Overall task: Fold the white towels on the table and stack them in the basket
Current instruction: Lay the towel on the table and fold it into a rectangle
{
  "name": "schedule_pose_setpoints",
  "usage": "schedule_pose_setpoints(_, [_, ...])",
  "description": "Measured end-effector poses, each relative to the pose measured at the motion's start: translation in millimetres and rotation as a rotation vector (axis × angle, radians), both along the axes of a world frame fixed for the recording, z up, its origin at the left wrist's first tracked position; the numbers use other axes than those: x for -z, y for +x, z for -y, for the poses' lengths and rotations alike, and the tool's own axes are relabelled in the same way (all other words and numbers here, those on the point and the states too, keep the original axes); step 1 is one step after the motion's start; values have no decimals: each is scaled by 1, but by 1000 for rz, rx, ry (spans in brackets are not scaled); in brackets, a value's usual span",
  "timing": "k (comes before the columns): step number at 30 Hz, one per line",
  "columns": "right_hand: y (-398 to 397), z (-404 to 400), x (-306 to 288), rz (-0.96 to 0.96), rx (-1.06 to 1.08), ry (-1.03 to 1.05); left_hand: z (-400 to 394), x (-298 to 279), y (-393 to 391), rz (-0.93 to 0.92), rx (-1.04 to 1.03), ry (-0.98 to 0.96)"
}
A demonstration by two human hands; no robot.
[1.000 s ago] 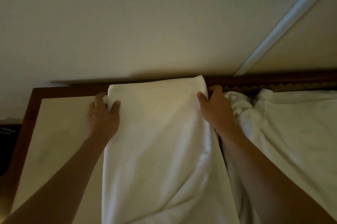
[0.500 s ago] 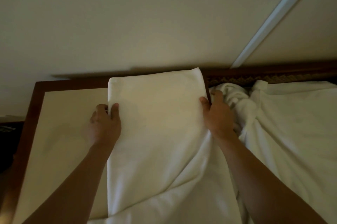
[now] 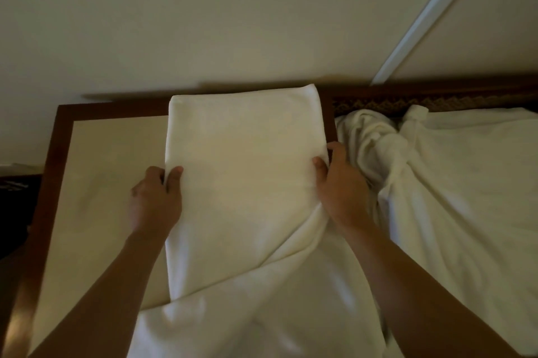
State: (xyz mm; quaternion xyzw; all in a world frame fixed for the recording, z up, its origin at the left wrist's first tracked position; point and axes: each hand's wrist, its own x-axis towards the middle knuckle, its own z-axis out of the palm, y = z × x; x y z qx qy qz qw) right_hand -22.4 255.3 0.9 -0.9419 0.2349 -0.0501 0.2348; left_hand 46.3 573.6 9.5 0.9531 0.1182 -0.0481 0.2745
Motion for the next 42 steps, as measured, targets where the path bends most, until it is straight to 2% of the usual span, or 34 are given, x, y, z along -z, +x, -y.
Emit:
schedule_pose_setpoints(4, [7,-5,8,24,-34,32,-4,1,9,-4,36,76])
schedule_pose_setpoints(6, [10,-1,8,17,17,20,-2,1,8,-9,0,132])
schedule_pose_setpoints(9, [13,-4,1,96,76,-240,13,2,-3,132,7,160])
schedule_pose_setpoints(11, [19,-25,-6,137,-115,-206,30,6,-9,208,232,179])
schedule_pose_setpoints(13, [23,-50,-3,16,-424,-140,46,14,-10,119,480,270])
schedule_pose_setpoints(14, [23,-56,3,-58,-533,-149,51,19,-9,59,545,315])
schedule_pose_setpoints(16, [24,-50,13,-168,-592,-200,52,29,-8,14,566,364])
schedule_pose_setpoints(20, [21,-9,19,-234,-420,-260,34,34,-9,-7,479,376])
schedule_pose_setpoints(23, [23,15,19,-333,-241,-165,28,33,-10,-27,412,367])
schedule_pose_setpoints(27, [26,14,14,-404,-186,-122,27,32,-10,-55,393,348])
schedule_pose_setpoints(29, [33,10,11,-363,-112,-80,27,27,-5,-28,353,283])
schedule_pose_setpoints(34, [102,21,-1,-77,-27,-67,37,12,52,127,247,157])
schedule_pose_setpoints(39, [164,17,9,-123,100,-10,46,13,138,90,442,303])
schedule_pose_setpoints(42, [167,10,24,-108,160,-74,37,25,160,27,409,341])
